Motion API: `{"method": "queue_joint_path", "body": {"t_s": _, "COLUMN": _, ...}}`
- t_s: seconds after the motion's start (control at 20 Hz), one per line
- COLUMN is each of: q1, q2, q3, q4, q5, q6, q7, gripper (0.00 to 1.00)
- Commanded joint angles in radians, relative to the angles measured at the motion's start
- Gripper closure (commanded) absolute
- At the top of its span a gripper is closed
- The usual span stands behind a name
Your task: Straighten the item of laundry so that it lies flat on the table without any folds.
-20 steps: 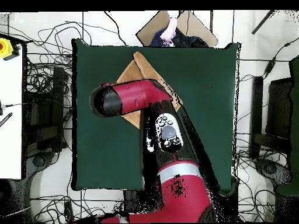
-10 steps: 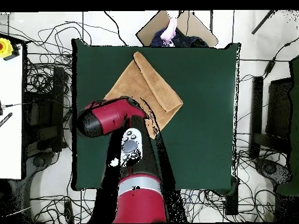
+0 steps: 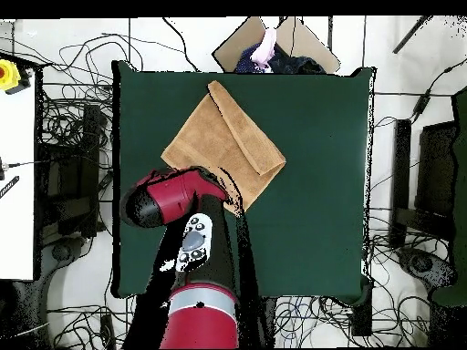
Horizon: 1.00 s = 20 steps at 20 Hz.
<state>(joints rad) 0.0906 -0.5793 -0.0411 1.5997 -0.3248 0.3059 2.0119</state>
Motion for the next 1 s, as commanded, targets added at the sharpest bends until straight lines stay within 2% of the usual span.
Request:
{"method": "queue_joint_path", "body": {"t_s": 0.05, "q1": 0.003, "q2": -0.001, "q3": -0.087, "q4": 0.09, "q5": 0.084, "q6": -0.025, "q7": 0.272, "gripper": 0.0}}
{"method": "queue_joint_path", "body": {"t_s": 0.45, "q1": -0.059, "q2": 0.029, "q3": -0.072, "q4": 0.061, "q5": 0.087, "q6": -0.02, "q7": 0.182, "gripper": 0.0}}
{"method": "queue_joint_path", "body": {"t_s": 0.75, "q1": -0.065, "q2": 0.117, "q3": -0.072, "q4": 0.025, "q5": 0.088, "q6": -0.11, "q7": 0.205, "gripper": 0.0}}
{"method": "queue_joint_path", "body": {"t_s": 1.0, "q1": -0.069, "q2": 0.157, "q3": -0.074, "q4": -0.007, "q5": 0.101, "q6": -0.141, "q7": 0.207, "gripper": 0.0}}
